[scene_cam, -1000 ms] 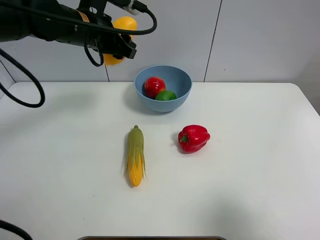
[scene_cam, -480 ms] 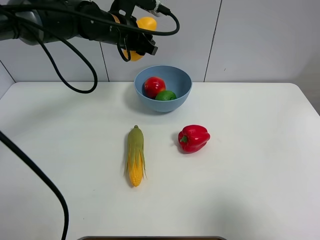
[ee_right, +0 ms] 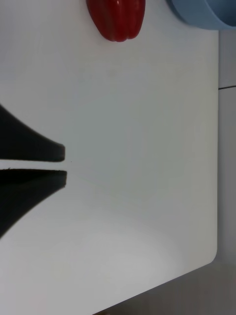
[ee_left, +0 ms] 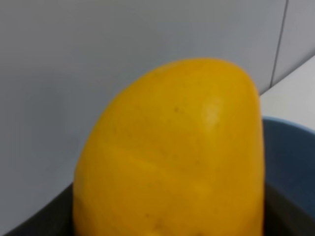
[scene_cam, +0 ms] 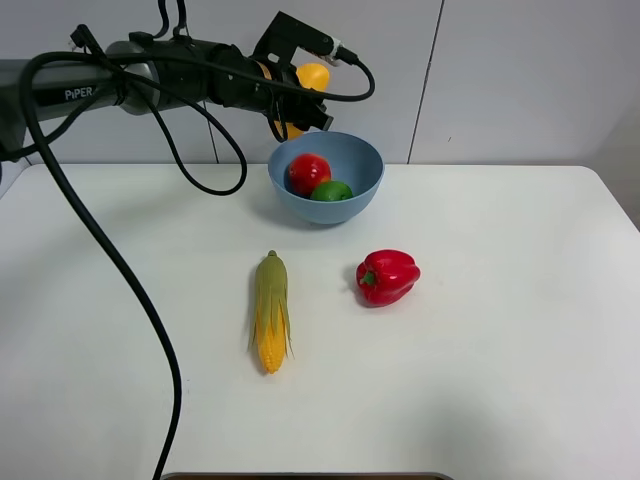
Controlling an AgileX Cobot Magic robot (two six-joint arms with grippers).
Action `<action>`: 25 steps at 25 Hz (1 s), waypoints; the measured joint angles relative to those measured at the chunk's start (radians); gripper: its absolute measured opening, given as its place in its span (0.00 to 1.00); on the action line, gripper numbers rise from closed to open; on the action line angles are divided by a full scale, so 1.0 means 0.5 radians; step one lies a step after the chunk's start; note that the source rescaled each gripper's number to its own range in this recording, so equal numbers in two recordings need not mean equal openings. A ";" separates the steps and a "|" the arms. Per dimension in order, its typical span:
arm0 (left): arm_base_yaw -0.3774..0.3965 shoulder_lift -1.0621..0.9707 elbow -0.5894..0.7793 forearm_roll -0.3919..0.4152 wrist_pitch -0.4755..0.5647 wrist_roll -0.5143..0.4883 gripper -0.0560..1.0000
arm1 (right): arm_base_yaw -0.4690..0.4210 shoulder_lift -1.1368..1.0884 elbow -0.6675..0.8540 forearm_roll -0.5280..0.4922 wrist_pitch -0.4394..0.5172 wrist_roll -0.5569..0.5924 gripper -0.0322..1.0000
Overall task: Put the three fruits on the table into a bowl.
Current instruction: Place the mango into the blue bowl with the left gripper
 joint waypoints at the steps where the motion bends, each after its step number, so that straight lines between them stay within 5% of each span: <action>1: 0.000 0.029 -0.014 0.000 -0.005 -0.002 0.61 | 0.000 0.000 0.000 0.000 0.000 0.000 0.03; 25: -0.020 0.290 -0.031 -0.054 -0.016 -0.068 0.61 | 0.000 0.000 0.000 0.000 0.000 0.000 0.03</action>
